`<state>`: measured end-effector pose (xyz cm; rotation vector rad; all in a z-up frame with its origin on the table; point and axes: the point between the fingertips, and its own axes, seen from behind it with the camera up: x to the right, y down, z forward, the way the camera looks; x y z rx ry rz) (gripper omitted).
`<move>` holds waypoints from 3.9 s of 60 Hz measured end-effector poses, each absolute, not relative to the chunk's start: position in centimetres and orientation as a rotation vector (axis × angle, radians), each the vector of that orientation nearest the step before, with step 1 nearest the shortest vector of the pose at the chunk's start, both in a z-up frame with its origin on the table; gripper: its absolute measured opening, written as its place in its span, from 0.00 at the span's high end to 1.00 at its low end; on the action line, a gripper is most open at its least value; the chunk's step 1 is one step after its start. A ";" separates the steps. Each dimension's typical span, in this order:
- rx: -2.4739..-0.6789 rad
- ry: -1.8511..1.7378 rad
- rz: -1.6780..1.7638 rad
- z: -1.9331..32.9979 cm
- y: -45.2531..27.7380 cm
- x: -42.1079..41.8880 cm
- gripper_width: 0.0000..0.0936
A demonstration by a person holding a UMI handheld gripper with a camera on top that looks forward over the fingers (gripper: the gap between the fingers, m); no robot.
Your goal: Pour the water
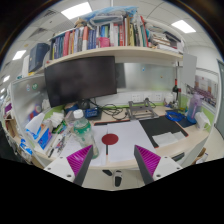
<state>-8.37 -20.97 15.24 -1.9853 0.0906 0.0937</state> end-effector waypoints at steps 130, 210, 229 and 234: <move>-1.435 -1.614 -1.396 14.2 5.3 -10.5 0.67; -1.834 -0.156 0.127 14.5 4.7 -12.5 0.67; -1.816 -0.097 0.085 9.1 5.2 -11.4 0.67; -1.797 -0.066 0.081 8.7 4.6 -10.9 0.67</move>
